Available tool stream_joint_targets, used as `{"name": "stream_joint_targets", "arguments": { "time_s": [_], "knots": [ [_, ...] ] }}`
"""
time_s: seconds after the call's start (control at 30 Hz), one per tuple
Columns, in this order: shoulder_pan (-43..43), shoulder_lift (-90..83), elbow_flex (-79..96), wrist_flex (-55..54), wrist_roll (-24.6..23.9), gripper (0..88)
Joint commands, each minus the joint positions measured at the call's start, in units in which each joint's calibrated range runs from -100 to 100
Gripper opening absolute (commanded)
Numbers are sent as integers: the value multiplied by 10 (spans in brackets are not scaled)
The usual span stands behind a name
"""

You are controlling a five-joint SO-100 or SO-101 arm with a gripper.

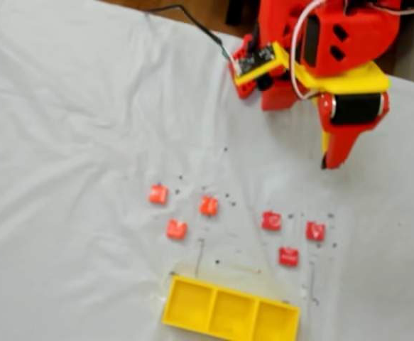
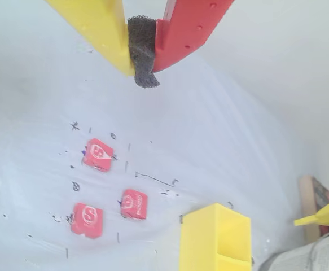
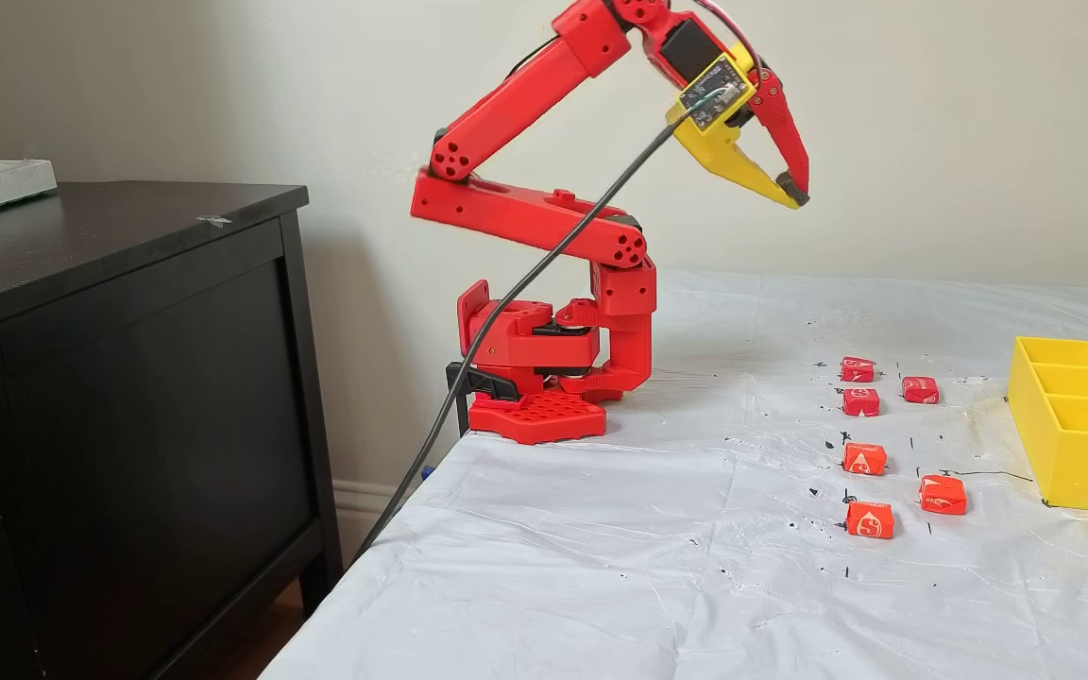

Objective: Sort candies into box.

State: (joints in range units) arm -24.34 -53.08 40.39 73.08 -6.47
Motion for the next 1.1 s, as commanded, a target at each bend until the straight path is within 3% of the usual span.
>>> {"name": "stream_joint_targets", "arguments": {
  "time_s": [0.0, 0.27, 0.57, 1.07],
  "knots": [
    [-27, 117, -115, 17, -11, 1],
    [-41, 248, -179, -10, -37, 3],
    [-42, 318, -189, -46, -40, 177],
    [-50, 376, -160, -96, -31, 280]
  ]
}}
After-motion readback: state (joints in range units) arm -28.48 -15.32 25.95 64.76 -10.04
